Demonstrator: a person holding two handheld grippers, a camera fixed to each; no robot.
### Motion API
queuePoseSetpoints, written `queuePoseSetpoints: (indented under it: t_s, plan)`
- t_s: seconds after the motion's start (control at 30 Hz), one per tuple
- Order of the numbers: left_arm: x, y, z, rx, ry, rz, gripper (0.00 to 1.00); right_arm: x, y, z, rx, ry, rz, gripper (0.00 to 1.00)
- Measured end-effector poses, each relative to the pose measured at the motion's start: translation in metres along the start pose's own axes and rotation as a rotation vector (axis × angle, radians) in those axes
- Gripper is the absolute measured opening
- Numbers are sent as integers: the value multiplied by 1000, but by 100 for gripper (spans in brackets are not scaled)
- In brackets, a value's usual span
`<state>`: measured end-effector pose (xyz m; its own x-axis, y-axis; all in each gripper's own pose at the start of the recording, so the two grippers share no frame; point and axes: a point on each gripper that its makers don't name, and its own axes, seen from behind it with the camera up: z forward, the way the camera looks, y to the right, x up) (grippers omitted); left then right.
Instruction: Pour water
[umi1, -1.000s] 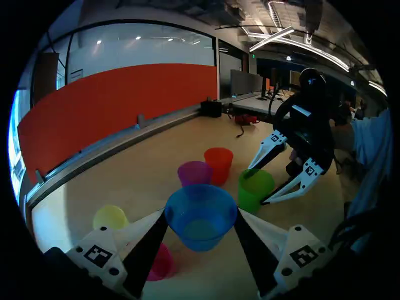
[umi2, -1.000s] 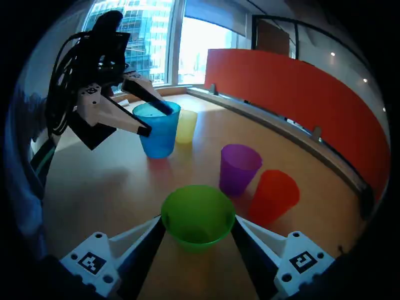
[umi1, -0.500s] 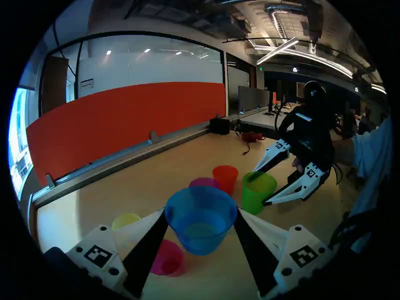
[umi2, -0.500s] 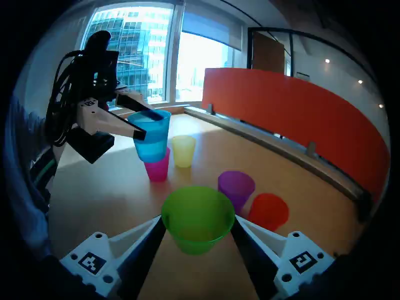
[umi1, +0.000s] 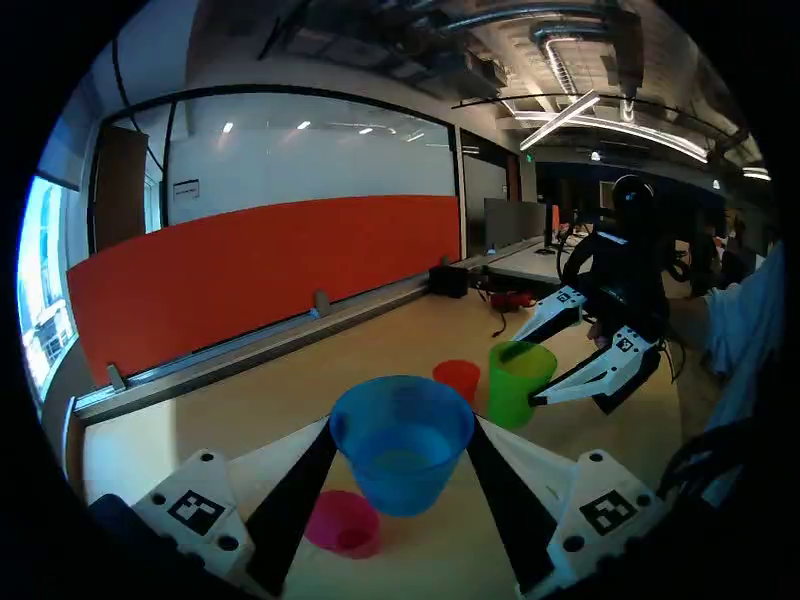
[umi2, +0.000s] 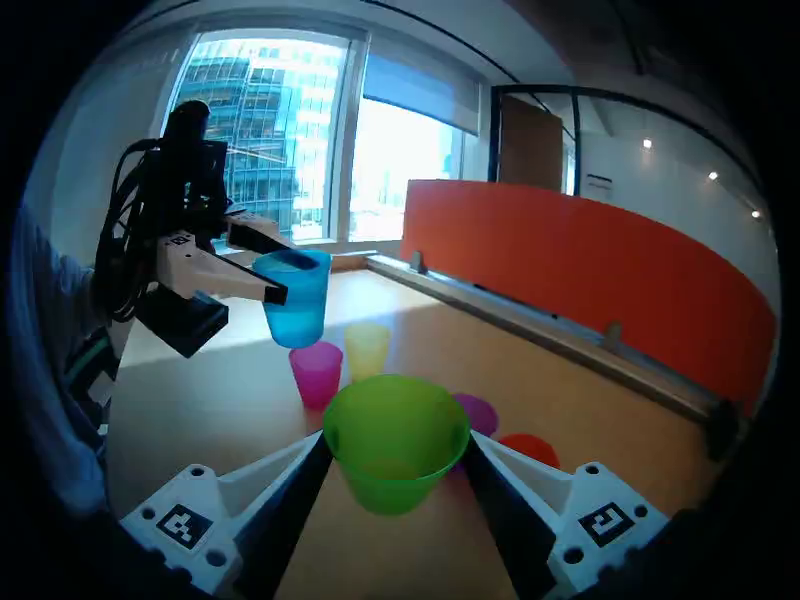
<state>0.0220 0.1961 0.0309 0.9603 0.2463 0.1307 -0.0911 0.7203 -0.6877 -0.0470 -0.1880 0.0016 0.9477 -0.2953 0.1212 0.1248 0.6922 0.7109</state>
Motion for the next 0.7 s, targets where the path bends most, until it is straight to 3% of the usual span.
queuePoseSetpoints:
  t_s: [0.7]
  plan:
    - [48, 3, -22, 17, 121, -20, 88, 83, 6, -19, -13, 184, -2, 92]
